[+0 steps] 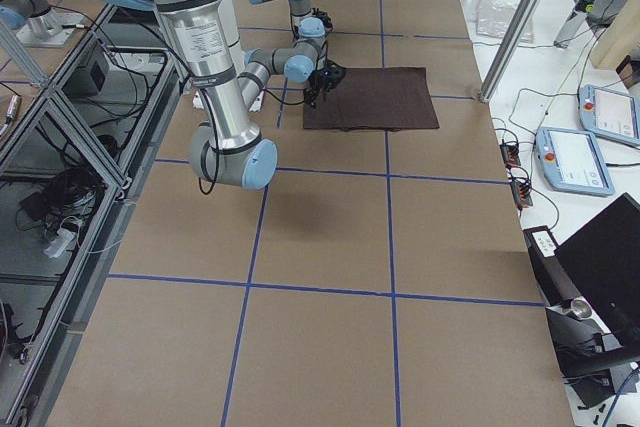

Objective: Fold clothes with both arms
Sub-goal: 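Move the right gripper to the shirt's near edge beside the left gripper, then grasp the shirt's near edge with both grippers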

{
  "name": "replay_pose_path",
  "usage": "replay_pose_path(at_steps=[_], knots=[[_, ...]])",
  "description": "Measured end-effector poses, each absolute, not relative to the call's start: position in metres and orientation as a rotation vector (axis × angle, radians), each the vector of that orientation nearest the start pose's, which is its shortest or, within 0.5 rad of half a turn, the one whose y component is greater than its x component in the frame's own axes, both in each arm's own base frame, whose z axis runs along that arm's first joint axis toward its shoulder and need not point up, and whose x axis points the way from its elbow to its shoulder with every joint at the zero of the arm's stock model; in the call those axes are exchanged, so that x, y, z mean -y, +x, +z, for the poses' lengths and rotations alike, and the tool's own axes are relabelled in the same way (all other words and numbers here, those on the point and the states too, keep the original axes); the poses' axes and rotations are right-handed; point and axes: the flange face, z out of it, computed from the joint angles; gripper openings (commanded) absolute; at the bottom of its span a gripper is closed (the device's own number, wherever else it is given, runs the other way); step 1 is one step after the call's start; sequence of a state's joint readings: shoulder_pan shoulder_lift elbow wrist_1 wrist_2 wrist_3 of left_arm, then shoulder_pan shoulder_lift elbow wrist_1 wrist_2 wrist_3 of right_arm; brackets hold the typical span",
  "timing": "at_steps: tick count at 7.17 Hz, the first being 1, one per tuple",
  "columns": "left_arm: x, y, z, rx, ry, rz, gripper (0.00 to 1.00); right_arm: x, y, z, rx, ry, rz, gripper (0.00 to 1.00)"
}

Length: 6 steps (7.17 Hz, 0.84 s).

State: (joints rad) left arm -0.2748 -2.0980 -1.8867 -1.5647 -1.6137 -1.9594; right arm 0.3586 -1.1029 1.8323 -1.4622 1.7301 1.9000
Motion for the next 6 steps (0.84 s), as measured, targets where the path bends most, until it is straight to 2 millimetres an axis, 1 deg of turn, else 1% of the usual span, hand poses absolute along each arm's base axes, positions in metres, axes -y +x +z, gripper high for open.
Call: replay_pose_path(at_steps=[2,3,6], knots=[[0.292,0.557,0.229,-0.848,-0.089,-0.606,0.0,0.315,-0.548,0.293,0.817,-0.141,0.596,1.0],[0.292,0.557,0.228,-0.849,-0.09,-0.606,0.0,0.312,-0.548,0.303,0.801,-0.142,0.597,1.0],[0.292,0.557,0.228,-0.85,-0.09,-0.606,0.0,0.308,-0.548,0.319,0.768,-0.147,0.596,1.0]])
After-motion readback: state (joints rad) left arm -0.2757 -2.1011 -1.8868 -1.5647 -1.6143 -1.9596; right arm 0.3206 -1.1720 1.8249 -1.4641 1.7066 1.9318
